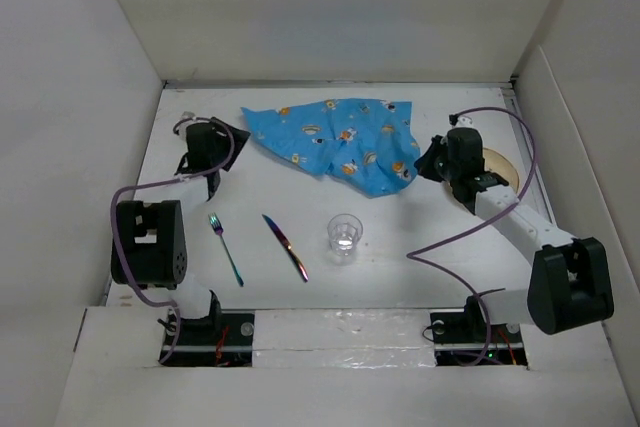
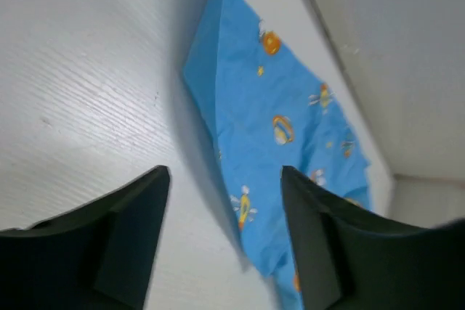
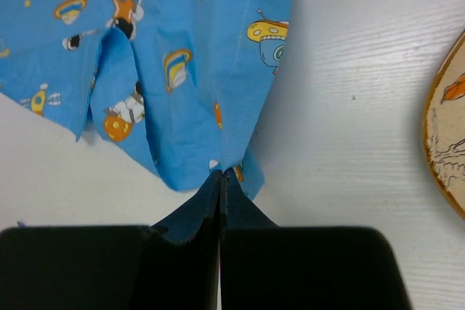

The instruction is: Set the dinner table for one person

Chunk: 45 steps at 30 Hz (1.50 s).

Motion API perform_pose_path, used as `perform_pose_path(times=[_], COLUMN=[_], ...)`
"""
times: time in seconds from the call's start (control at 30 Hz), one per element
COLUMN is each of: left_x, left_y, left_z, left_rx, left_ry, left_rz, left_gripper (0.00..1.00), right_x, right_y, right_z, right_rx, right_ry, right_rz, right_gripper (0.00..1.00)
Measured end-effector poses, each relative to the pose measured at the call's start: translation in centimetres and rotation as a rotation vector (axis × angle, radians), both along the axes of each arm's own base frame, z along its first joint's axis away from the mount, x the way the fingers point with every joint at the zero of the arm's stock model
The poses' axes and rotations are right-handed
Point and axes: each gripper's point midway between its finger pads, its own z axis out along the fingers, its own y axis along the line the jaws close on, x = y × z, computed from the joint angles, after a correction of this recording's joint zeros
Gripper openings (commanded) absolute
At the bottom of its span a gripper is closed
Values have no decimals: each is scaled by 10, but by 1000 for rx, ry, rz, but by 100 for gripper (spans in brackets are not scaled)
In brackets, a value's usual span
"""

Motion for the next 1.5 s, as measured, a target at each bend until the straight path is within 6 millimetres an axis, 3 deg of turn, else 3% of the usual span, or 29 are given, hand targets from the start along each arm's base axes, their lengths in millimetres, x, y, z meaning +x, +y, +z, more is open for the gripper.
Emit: perform_pose_path(times=[0.07,0.23,0.33,0.4,0.43,0.47,0.63,0.77,1.0,1.17,1.4,1.5], left_x=[0,6,-8,-26,-26,-40,-64,-65,-73,-75,-71,-66], left_y=[-23,-84,-132,-156,-156,-158,-146,-162,-213,-215,-211,-211], left_z=[-1,-1,-16,-32,-32,-49,-87,-83,-78,-77,-79,-80], left_rx=[104,375,477,502,502,509,415,310,101,-41,-121,-160], left_ry=[21,50,73,102,102,140,219,183,134,119,124,118], left_rz=[-50,-187,-305,-390,-390,-427,-409,-383,-387,-319,-232,-199], left_gripper=[49,51,53,60,64,64,64,66,65,57,54,48], right_x=[5,13,14,15,15,15,18,19,20,21,21,22], right_y=[-5,-14,-17,-19,-19,-19,-18,-15,-13,-12,-9,-8], right_z=[9,25,25,25,25,25,28,26,26,28,27,25], right_rx=[-6,-16,-19,-20,-21,-21,-10,2,9,13,20,21], right_ry=[-31,-91,-92,-94,-95,-95,-108,-106,-107,-114,-115,-112], right_rz=[-24,-67,-75,-79,-78,-78,-70,-53,-42,-37,-26,-23], right_gripper=[0,0,0,0,0,0,0,0,0,0,0,0])
